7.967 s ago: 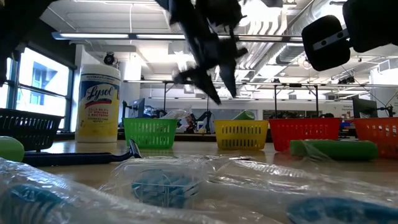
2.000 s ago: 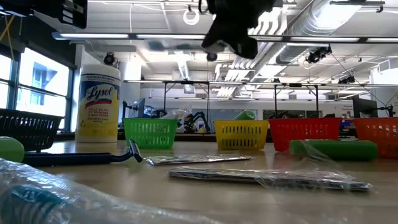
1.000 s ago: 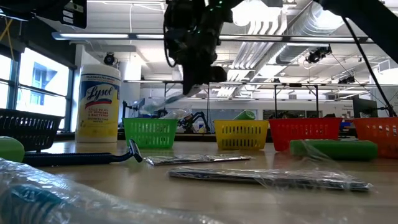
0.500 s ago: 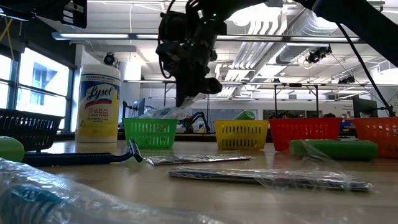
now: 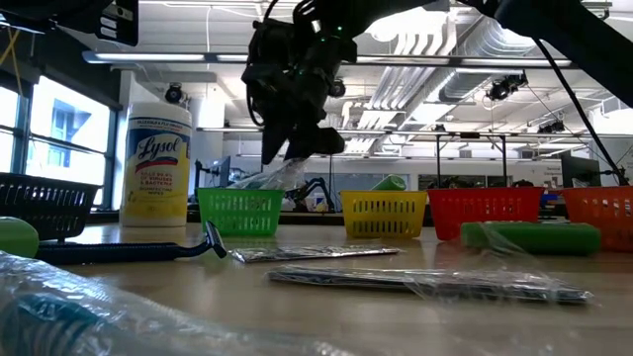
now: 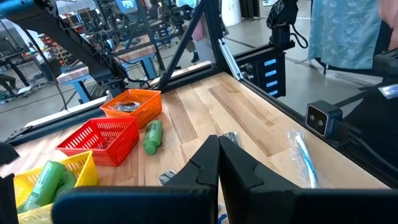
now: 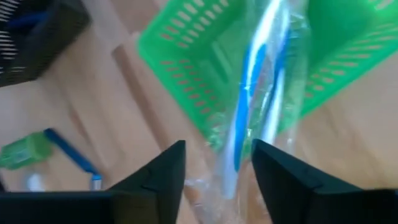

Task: Pick & Place Travel size toiletries
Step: Put the blue razor into the black bin

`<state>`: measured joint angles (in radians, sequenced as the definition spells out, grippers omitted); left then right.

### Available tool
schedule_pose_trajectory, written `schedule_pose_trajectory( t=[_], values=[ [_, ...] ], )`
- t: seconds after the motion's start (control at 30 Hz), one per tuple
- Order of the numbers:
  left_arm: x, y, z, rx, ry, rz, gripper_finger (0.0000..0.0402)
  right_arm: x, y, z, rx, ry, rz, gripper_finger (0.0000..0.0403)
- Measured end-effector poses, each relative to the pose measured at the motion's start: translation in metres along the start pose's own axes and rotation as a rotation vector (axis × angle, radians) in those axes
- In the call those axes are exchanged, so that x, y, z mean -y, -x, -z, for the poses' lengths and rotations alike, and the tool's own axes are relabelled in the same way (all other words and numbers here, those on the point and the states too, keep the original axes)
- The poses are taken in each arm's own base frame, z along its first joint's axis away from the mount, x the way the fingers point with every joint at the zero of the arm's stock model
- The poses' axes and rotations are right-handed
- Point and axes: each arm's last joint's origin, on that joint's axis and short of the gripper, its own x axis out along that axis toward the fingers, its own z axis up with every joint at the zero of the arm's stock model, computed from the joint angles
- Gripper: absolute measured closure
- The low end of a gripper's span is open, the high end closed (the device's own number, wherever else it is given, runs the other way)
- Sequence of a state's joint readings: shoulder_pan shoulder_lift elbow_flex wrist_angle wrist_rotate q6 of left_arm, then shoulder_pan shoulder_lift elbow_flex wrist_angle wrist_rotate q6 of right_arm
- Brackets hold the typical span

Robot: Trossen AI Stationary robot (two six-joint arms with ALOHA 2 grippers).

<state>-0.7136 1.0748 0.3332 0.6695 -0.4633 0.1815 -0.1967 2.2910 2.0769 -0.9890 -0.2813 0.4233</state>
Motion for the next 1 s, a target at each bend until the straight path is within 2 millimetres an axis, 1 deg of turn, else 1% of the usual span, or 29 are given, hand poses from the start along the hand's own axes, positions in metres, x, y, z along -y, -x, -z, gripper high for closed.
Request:
schedule_pose_trajectory(
  t=[0.13,0.27,0.53,0.63,0.73,0.83,1.0],
  values=[
    [0.0,0.0,0.001,-0.012,-0.006,0.002,0.0402,-0.005,0.0,-0.001,-0.005,0.011,-0.082,0.0191],
    [0.0,0.0,0.001,-0.013,-0.006,0.002,0.0402,-0.009,0.0,0.0,-0.004,0.022,-0.107,0.017],
    [0.0,0.0,0.001,-0.013,-0.006,0.002,0.0402,-0.01,0.001,-0.001,-0.042,0.032,-0.226,0.0167],
    [0.0,0.0,0.002,-0.015,-0.007,0.003,0.0402,-0.013,0.01,-0.002,-0.034,0.042,-0.259,0.0166],
    [0.0,0.0,0.002,-0.022,-0.012,0.004,0.0402,-0.016,0.025,-0.002,-0.021,0.056,-0.315,0.0166],
    [0.0,0.0,0.002,-0.022,-0.011,0.004,0.0402,-0.021,0.047,-0.001,0.013,0.074,-0.347,0.0166],
    [0.0,0.0,0.002,-0.021,-0.014,0.003,0.0402,-0.032,0.092,0.006,0.112,0.133,-0.358,0.0166]
  ],
)
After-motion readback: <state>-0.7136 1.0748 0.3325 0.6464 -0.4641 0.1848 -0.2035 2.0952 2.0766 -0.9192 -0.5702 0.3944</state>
